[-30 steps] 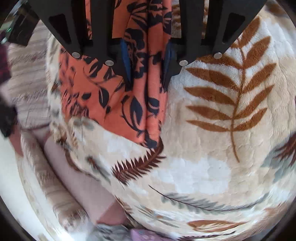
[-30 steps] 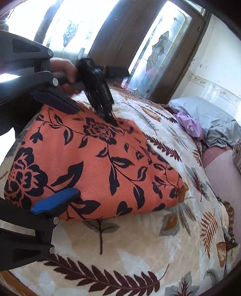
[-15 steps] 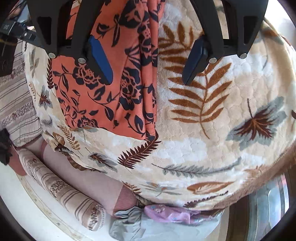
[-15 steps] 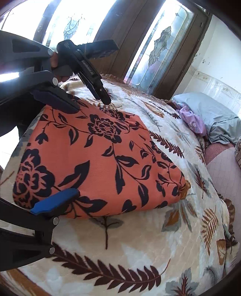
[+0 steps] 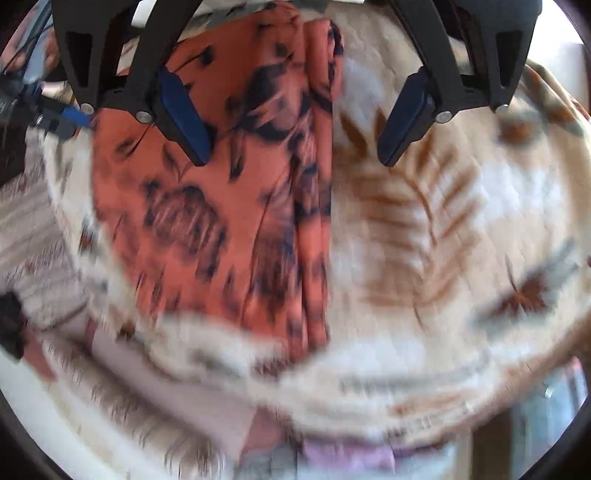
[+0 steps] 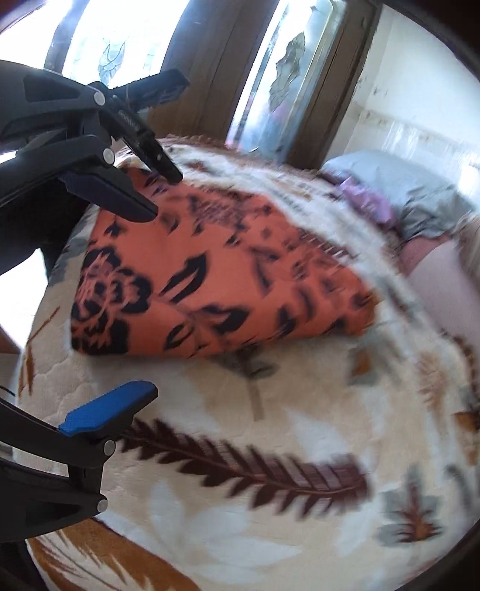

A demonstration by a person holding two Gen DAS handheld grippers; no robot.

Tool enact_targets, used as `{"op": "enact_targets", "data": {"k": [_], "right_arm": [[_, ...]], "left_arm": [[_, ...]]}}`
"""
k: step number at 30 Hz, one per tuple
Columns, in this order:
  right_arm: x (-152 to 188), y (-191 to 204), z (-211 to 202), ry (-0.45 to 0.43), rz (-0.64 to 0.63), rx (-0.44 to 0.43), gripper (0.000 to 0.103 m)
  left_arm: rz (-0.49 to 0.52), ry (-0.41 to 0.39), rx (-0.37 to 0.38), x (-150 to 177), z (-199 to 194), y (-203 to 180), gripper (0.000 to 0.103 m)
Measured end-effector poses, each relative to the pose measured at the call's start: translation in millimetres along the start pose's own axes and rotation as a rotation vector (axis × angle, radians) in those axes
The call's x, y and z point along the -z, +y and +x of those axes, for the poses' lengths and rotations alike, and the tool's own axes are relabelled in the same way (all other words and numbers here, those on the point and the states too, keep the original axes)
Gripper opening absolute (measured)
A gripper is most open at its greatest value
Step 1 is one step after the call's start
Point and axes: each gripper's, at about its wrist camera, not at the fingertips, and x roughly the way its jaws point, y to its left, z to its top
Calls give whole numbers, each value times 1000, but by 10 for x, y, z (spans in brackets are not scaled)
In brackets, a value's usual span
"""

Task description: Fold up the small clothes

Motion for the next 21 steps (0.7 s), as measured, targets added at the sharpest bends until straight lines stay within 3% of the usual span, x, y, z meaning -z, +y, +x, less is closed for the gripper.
{"op": "enact_targets", "data": {"k": [2, 6, 10, 13, 15, 16, 17, 18, 19, 20, 21], "right_arm": [[30, -29, 37, 22, -19, 31, 90], [-104, -108, -215, -74, 3, -9, 90], [-412, -223, -378, -133, 57, -46, 90], [-564, -187, -322, -130, 69, -81, 90], [-617, -141, -153, -101, 72, -108, 90], [-643, -127, -4, -62, 78, -120, 90], [-663, -123, 163, -20, 85, -120, 90], [-661, -110, 306, 15, 82, -108, 88], [-654, -51, 444, 49, 42, -73, 83], [-640, 73, 493, 37, -47, -16, 65], [-625, 181, 525, 40, -113, 8, 56]], "left_arm": [[-27, -52, 35, 42, -111, 44, 78], [-57, -127, 74, -65, -436, 55, 77], [-61, -174, 137, -249, -562, 12, 89], [-49, -120, 158, -331, -333, -36, 90], [-44, 33, 119, -303, 73, -30, 89], [-55, 64, 120, -274, 210, -3, 86], [-54, 19, 129, -260, 196, 7, 84], [-37, 16, 123, -269, 176, -17, 82], [-30, 13, 133, -280, 151, -33, 69], [-29, 18, 158, -291, 143, -43, 62], [-26, 19, 156, -292, 149, -47, 61]]}}
